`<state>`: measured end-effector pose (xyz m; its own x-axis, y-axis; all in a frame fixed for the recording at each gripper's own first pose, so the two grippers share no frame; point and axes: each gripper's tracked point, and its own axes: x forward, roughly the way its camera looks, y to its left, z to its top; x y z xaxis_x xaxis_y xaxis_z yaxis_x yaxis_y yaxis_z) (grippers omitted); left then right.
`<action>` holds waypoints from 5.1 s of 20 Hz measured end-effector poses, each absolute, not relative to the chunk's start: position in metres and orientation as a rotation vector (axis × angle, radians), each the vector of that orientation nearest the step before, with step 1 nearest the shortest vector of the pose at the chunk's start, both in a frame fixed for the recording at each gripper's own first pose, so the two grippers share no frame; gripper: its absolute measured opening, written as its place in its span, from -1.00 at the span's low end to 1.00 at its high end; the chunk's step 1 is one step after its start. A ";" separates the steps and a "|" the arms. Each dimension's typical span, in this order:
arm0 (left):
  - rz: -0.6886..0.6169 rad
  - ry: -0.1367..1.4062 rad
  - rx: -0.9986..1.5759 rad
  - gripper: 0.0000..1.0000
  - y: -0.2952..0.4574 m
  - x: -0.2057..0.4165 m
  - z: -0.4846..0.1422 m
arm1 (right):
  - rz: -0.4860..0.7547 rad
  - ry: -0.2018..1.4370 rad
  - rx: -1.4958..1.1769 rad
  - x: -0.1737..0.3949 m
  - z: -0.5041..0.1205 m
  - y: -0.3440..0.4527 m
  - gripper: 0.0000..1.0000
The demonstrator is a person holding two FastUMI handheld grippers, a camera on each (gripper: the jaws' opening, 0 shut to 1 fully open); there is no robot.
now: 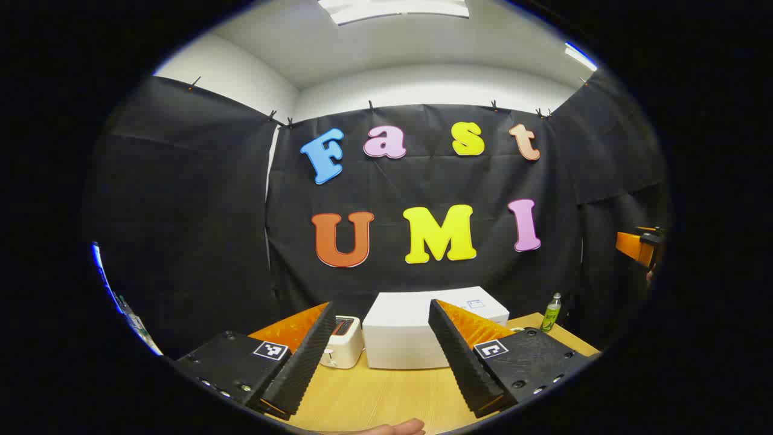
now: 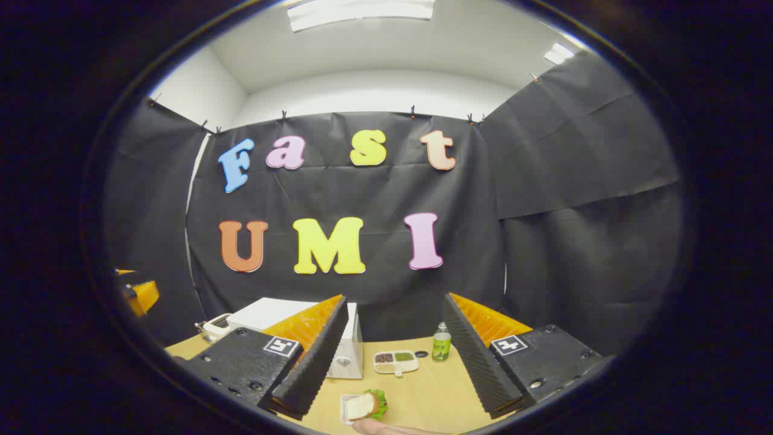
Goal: Open the microwave oven with the left hand, put the food in, and close the microwave oven.
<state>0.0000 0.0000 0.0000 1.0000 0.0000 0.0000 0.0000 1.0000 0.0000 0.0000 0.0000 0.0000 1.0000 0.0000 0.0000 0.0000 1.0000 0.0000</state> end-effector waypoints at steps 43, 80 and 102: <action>-0.238 0.236 -0.030 0.93 -0.231 0.195 -0.241 | 0.165 -0.050 0.049 -0.012 -0.020 -0.028 1.00; -0.259 0.277 -0.038 -1.00 -0.264 0.214 -0.308 | 0.178 -0.063 -0.031 -0.037 -0.044 -0.055 1.00; -0.583 0.155 -0.091 -0.99 -0.113 0.037 -0.295 | 0.262 -0.024 -0.074 -0.075 -0.048 0.005 0.99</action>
<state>0.0373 -0.1129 -0.2954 0.8235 -0.5546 -0.1196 0.5410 0.8311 -0.1290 -0.0752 0.0051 -0.0484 0.9656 0.2598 0.0144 -0.2580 0.9631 -0.0765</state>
